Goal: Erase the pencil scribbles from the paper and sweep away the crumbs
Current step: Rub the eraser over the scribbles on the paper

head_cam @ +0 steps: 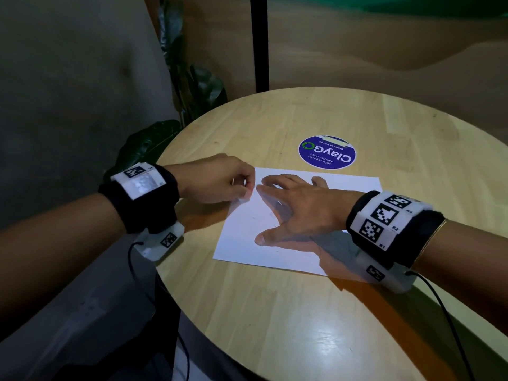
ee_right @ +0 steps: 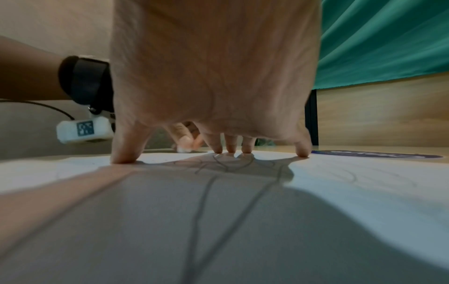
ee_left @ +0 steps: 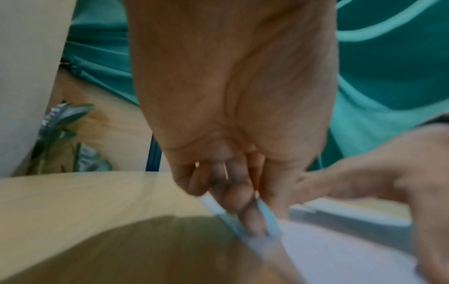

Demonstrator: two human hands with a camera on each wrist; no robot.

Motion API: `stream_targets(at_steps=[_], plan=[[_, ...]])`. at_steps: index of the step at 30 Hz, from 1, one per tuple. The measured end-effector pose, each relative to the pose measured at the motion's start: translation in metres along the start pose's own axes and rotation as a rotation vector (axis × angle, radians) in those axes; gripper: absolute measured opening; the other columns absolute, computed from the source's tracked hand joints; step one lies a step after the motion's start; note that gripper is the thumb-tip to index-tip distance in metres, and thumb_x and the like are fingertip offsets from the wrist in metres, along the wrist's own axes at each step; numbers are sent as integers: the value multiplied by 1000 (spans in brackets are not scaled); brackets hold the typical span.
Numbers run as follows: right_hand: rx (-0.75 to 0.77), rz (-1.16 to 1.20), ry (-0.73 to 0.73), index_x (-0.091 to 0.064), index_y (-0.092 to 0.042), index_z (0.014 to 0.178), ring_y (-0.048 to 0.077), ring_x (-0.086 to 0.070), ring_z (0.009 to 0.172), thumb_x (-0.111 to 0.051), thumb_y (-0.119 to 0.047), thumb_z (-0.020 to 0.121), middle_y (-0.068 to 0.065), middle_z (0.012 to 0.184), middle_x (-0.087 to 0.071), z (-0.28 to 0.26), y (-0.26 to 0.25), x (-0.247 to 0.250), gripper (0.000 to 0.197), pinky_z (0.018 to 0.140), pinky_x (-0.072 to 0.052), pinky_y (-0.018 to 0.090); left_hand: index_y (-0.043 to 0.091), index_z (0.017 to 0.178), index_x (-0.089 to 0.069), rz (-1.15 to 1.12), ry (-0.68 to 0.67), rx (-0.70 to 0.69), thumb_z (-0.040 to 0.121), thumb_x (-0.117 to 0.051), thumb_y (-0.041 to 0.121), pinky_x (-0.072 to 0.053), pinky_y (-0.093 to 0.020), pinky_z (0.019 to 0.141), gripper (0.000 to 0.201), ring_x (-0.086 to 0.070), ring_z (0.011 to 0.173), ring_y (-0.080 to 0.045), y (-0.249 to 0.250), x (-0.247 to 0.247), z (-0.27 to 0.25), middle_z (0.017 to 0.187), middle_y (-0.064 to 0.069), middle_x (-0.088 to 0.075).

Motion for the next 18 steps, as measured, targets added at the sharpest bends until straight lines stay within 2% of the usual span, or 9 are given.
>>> stream_targets(at_steps=[2, 3, 7, 9, 11, 12, 14, 16, 18], plan=[[-6, 6, 1, -5, -37, 171, 6, 7, 162, -58, -89, 82, -18, 176, 3, 2, 0, -1, 116, 125, -3, 67, 27, 97, -74, -87, -143, -17, 102, -69, 23, -55, -35, 83, 8, -68, 82, -6, 5, 0, -3, 86, 11, -77], [-10, 8, -6, -4, -36, 171, 6, 8, 162, -58, -89, 82, -18, 176, 4, 2, 0, 0, 116, 125, -2, 67, 26, 96, -75, -109, -171, -11, 101, -71, 22, -55, -34, 85, 8, -68, 80, -6, 6, 1, -3, 84, 11, -78], [-9, 14, -25, -2, -35, 171, 6, 10, 162, -58, -88, 84, -19, 177, 8, 0, -1, 1, 116, 126, 1, 67, 30, 95, -73, -1, 28, 8, 102, -68, 27, -47, -27, 77, 9, -67, 80, 1, -1, 5, 3, 82, 14, -78], [-5, 15, -19, -2, -36, 171, 5, 10, 162, -57, -88, 84, -19, 177, 8, 0, 0, 0, 116, 126, 2, 67, 29, 96, -73, -54, -39, -9, 101, -70, 25, -51, -30, 78, 7, -69, 83, -3, 1, 1, 1, 86, 10, -79], [-6, 17, -18, -1, -37, 171, 5, 10, 162, -57, -89, 83, -19, 177, 8, 2, 0, -1, 117, 125, 2, 67, 25, 97, -76, -132, -184, -14, 101, -72, 23, -56, -37, 85, 6, -73, 89, -17, 7, 0, -3, 91, 5, -81], [-8, 14, -21, -1, -37, 171, 5, 10, 162, -57, -89, 83, -19, 177, 8, 2, 0, 0, 117, 126, 2, 67, 25, 97, -76, -123, -193, -11, 101, -72, 23, -56, -38, 86, 6, -73, 89, -19, 8, 1, -3, 90, 5, -81], [-7, 5, -27, -1, -36, 171, 5, 10, 162, -56, -89, 83, -20, 177, 8, 1, -2, 1, 116, 126, 1, 66, 29, 97, -75, -23, -74, 3, 102, -70, 27, -53, -34, 80, 7, -70, 85, -10, 3, 5, 0, 86, 11, -78], [-1, 1, -15, -7, -33, 171, 5, 5, 162, -55, -89, 84, -19, 176, 2, 0, -2, 1, 114, 125, -2, 66, 30, 99, -72, 22, 18, 16, 103, -68, 28, -48, -30, 78, 6, -67, 84, -6, 3, 4, 1, 87, 12, -76], [5, 15, 16, -24, -27, 164, 6, -8, 159, -57, -88, 84, -18, 172, -15, -2, -3, 1, 106, 122, -10, 64, 27, 99, -73, -54, -75, -7, 102, -70, 26, -52, -30, 78, 5, -68, 83, -8, 7, -2, 0, 90, 7, -78]])
Point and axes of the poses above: each hand's wrist, its own z-axis towards the middle knuckle, its own x-axis out of the back of the hand, y = z × x, the point moved 1 cm from there along z, towards the middle knuckle
